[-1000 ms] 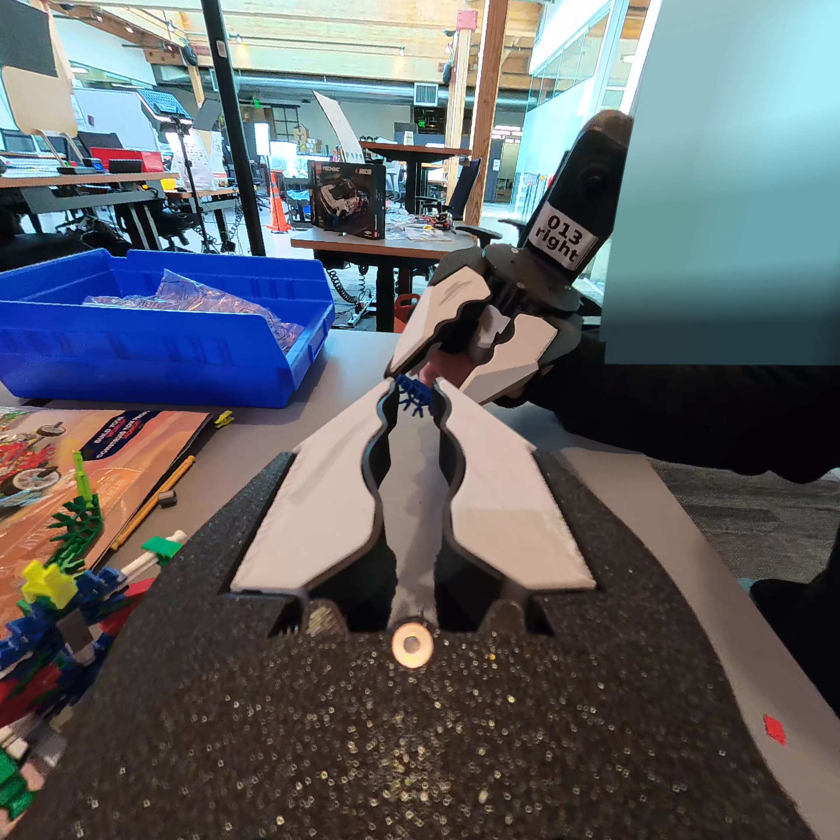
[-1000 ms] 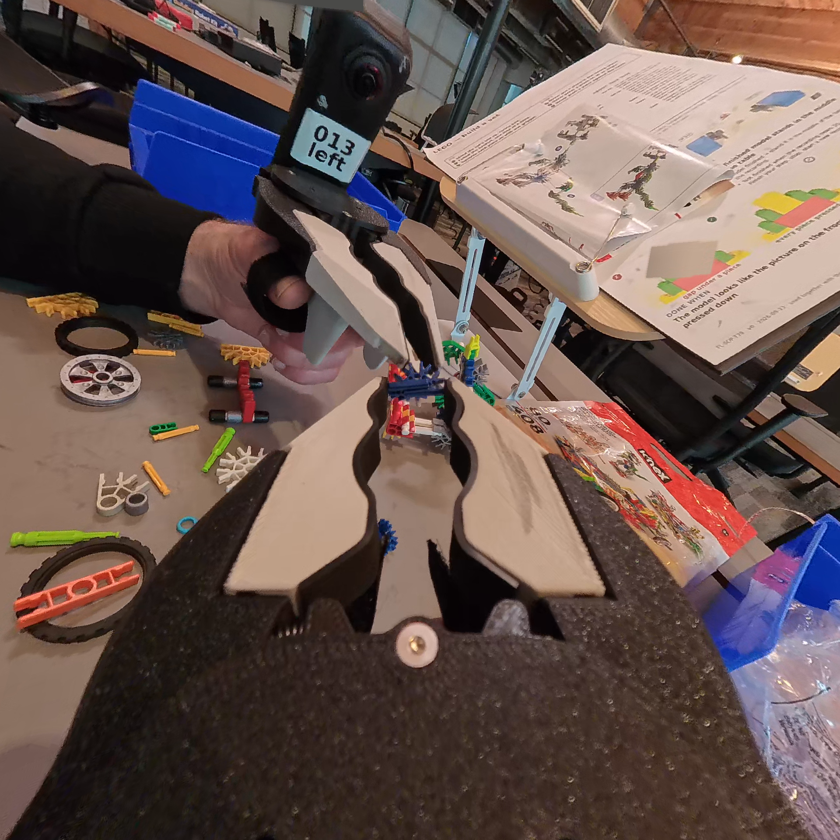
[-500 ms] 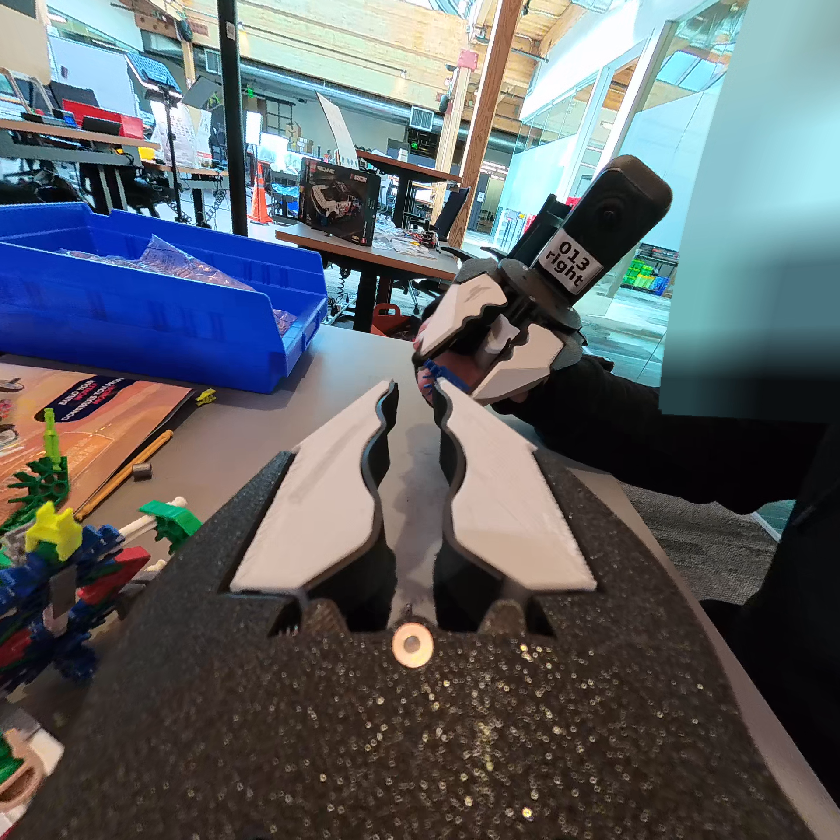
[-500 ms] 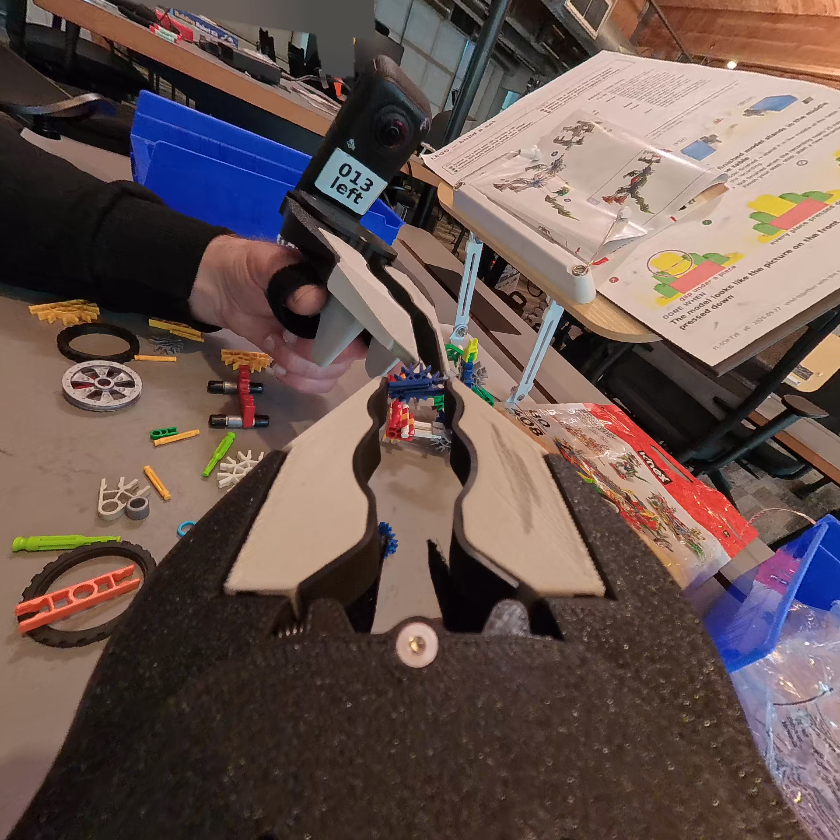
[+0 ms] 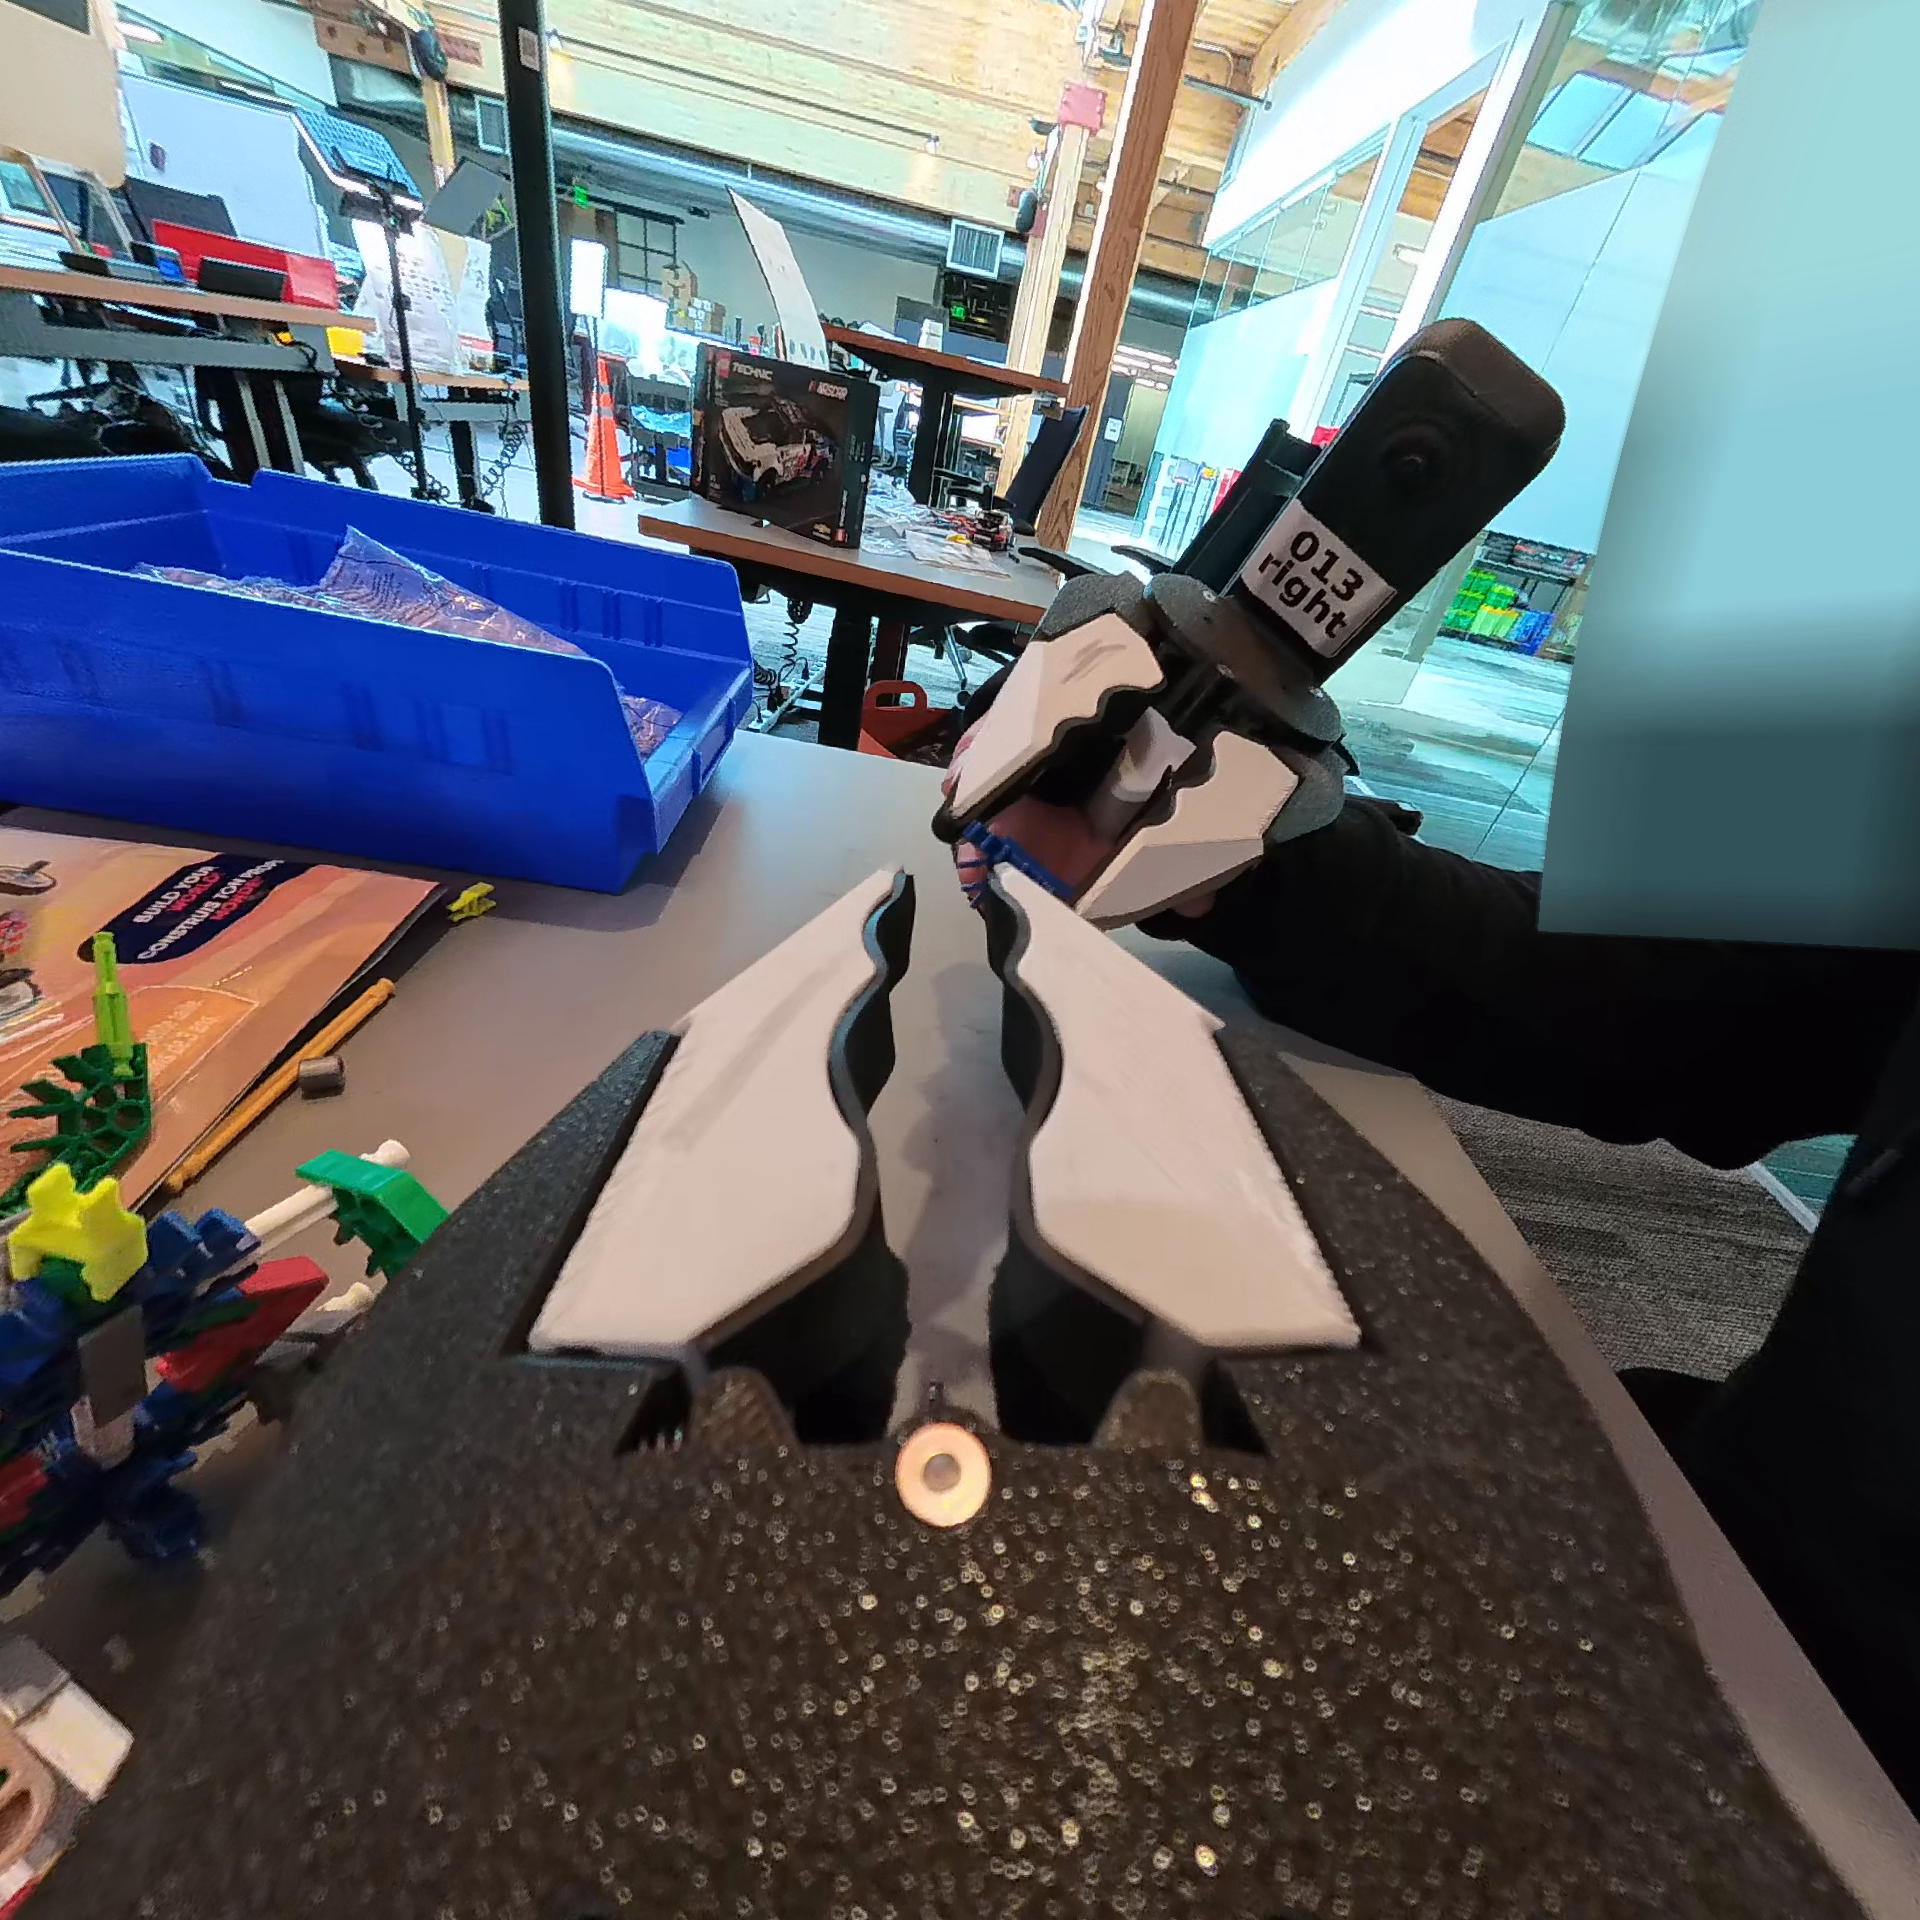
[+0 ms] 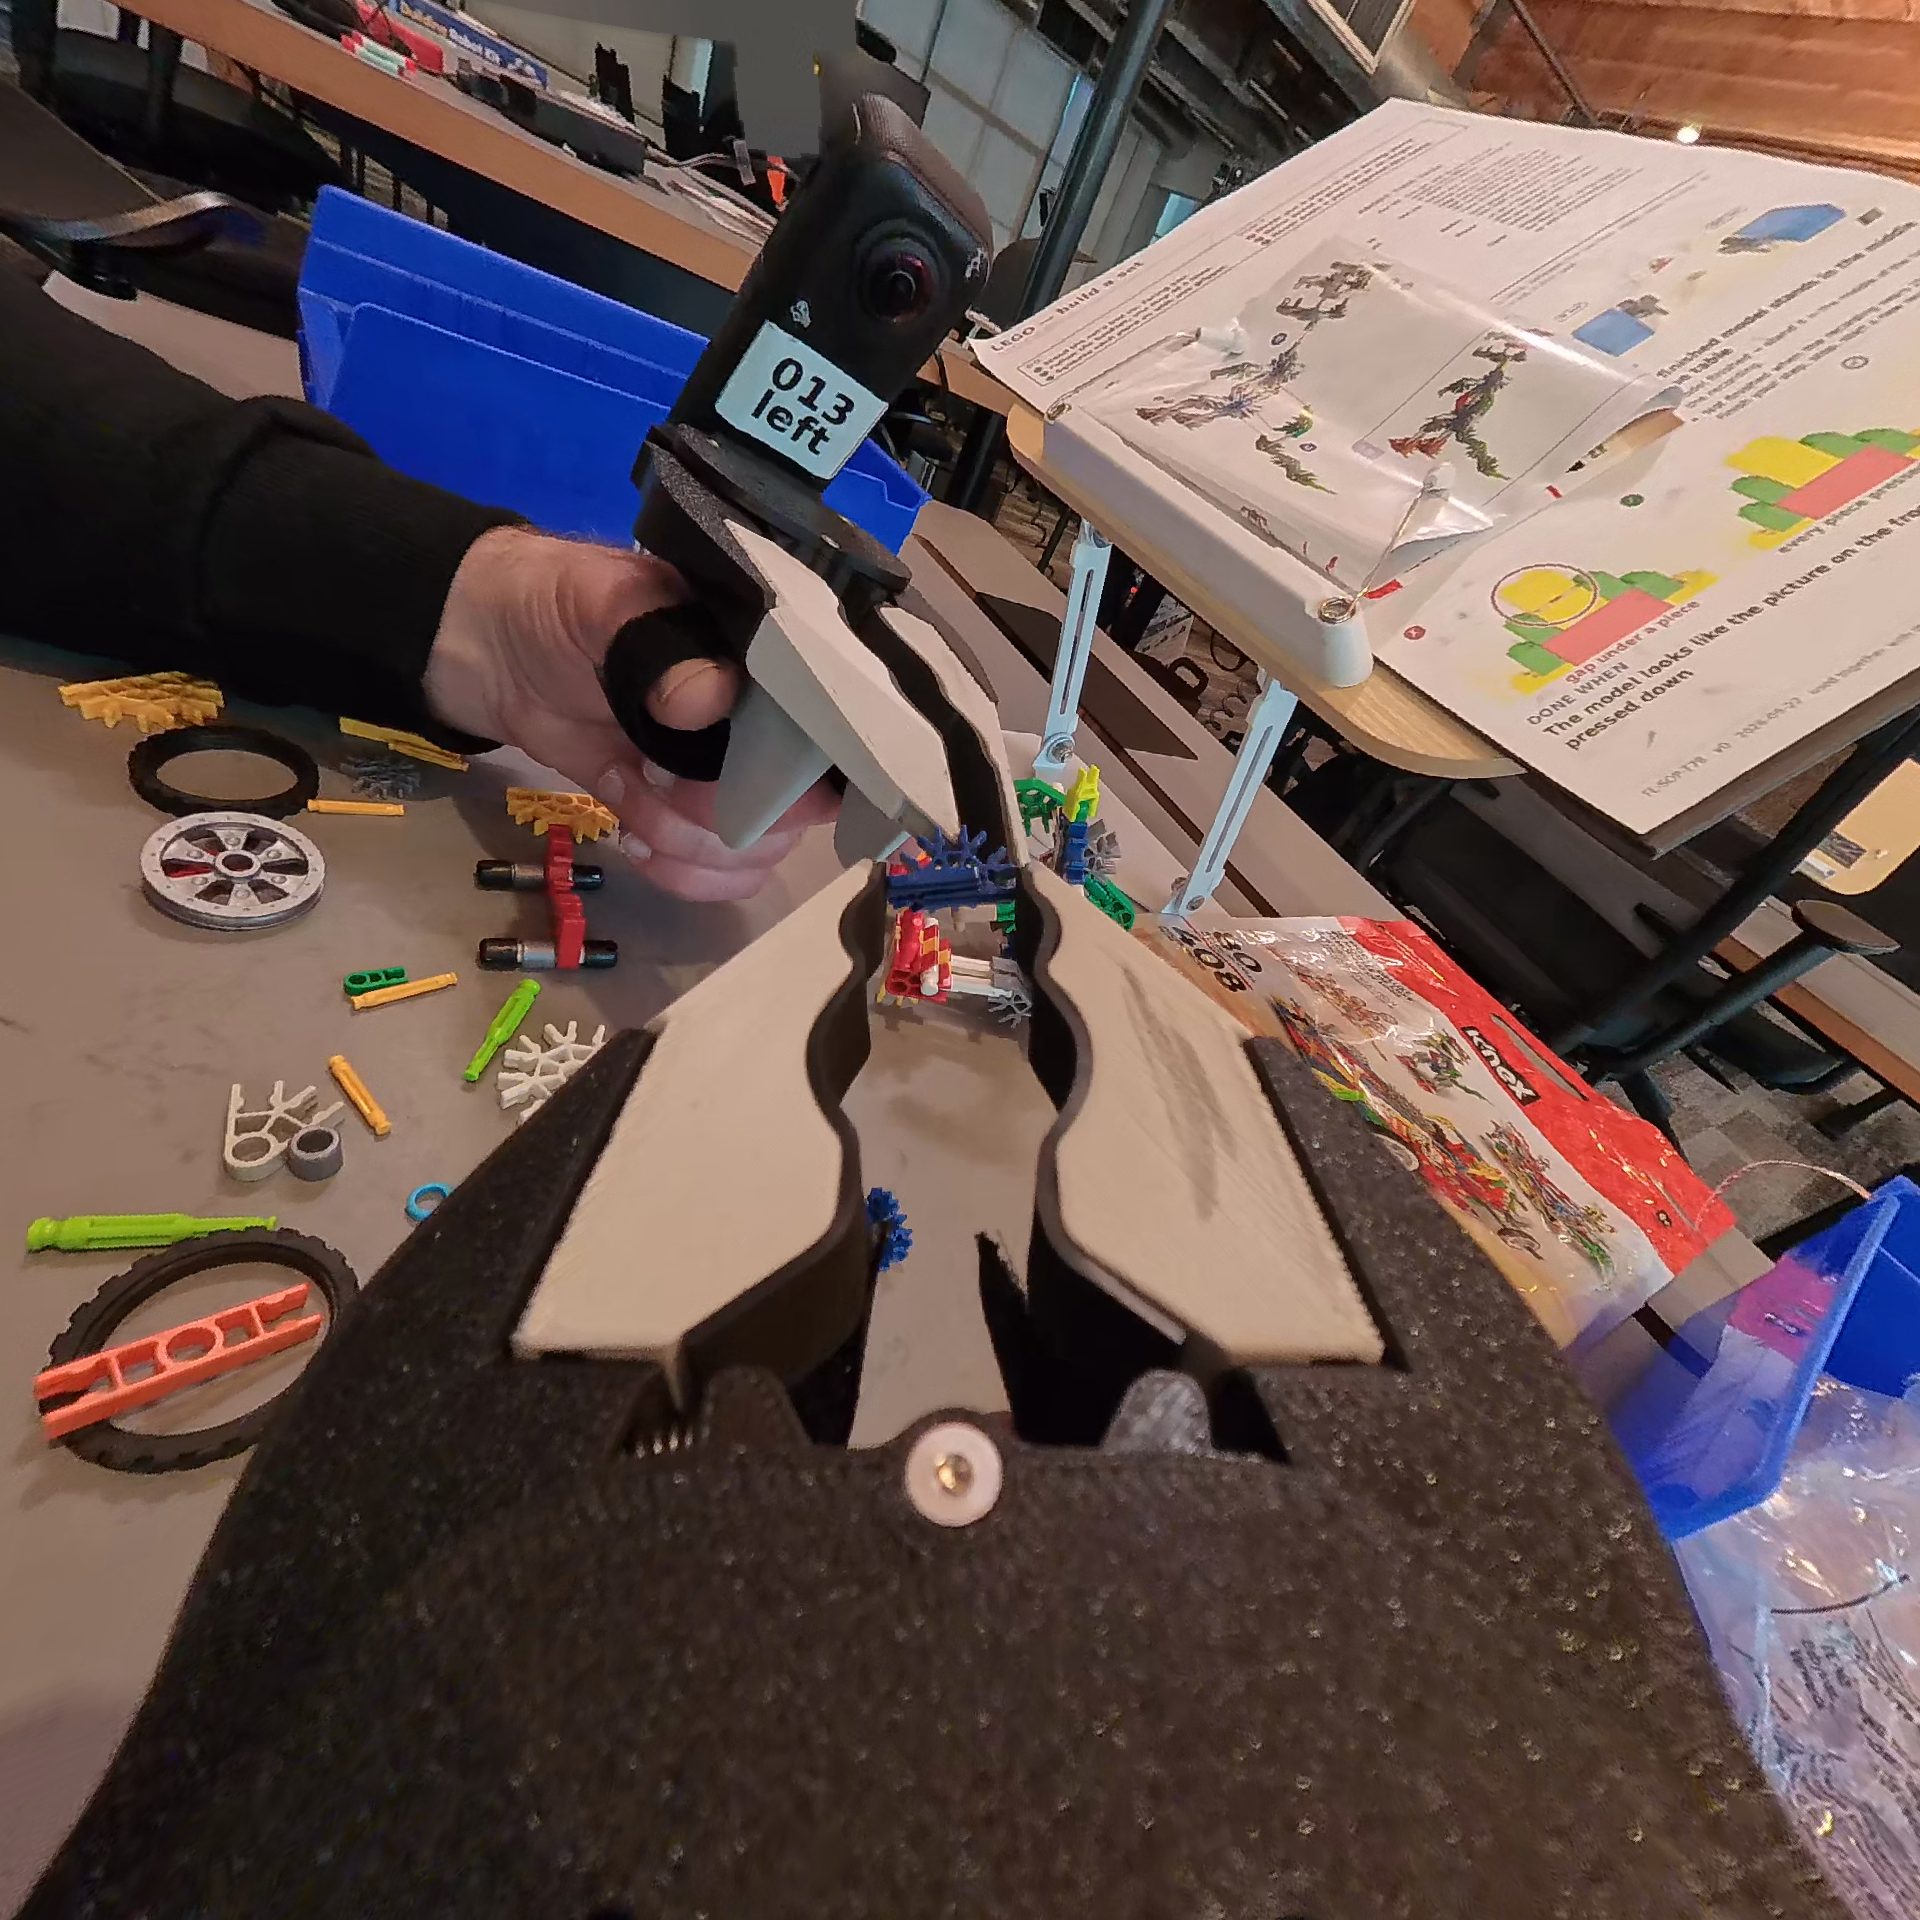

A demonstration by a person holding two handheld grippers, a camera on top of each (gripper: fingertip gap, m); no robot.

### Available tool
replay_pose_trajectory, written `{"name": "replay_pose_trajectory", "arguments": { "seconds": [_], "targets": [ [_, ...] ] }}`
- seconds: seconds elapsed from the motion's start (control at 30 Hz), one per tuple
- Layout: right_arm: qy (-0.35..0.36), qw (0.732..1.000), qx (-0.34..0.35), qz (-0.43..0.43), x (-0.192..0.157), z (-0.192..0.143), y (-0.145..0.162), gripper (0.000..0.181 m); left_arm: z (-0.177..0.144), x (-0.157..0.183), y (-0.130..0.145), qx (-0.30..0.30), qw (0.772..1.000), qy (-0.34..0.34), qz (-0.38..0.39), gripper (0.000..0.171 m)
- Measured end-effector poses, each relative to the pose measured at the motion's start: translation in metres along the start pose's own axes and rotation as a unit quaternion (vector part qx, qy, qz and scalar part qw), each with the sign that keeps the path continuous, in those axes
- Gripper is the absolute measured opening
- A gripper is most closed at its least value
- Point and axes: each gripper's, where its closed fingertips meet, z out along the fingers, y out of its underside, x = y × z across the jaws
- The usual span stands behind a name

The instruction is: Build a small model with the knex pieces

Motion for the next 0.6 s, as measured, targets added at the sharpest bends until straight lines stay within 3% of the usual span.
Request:
{"name": "replay_pose_trajectory", "arguments": {
  "seconds": [0.6],
  "targets": [
    [0.009, 1.0, -0.015, -0.014, 0.001, 0.0022, 0.0051, 0.024, 0.0033, -0.0009, 0.0007, -0.015, 0.999, -0.027, 0.024, 0.015]
  ]
}}
